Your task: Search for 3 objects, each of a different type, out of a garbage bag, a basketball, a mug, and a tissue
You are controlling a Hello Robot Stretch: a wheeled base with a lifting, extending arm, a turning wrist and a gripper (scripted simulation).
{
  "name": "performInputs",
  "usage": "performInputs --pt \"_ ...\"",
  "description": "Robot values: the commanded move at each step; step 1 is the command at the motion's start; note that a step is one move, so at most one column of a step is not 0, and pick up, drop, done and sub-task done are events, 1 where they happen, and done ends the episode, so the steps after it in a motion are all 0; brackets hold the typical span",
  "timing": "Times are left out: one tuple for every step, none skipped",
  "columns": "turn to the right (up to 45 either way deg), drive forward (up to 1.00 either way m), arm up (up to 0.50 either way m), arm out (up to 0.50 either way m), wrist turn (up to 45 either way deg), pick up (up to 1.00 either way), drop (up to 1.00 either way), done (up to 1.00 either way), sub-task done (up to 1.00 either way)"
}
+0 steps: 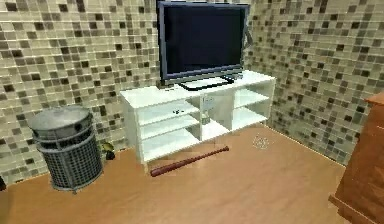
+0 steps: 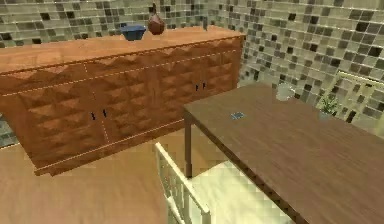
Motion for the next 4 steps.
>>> performInputs --pt "-45.0 0.0 0.0 0.0 0.0 0.0 0.0 0.0 0.0" --pt "-12.0 0.0 0.0 0.0 0.0 0.0 0.0 0.0 0.0" --pt "0.0 0.65 0.0 0.0 0.0 0.0 0.0 0.0 0.0" --pt "-15.0 0.0 0.0 0.0 0.0 0.0 0.0 0.0 0.0"
